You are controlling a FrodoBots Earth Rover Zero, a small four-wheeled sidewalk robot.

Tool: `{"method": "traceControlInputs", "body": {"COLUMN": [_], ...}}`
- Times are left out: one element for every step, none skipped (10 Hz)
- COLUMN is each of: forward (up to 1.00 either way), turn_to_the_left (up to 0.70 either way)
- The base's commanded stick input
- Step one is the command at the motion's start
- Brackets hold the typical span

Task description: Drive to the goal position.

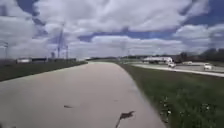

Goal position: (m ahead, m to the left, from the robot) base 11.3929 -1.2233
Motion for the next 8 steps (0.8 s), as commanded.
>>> {"method": "traceControlInputs", "body": {"forward": [1.00,1.00,1.00,1.00,1.00,1.00,1.00,1.00], "turn_to_the_left": [0.00,0.00,0.00,0.00,-0.27,-0.17,-0.01,0.00]}}
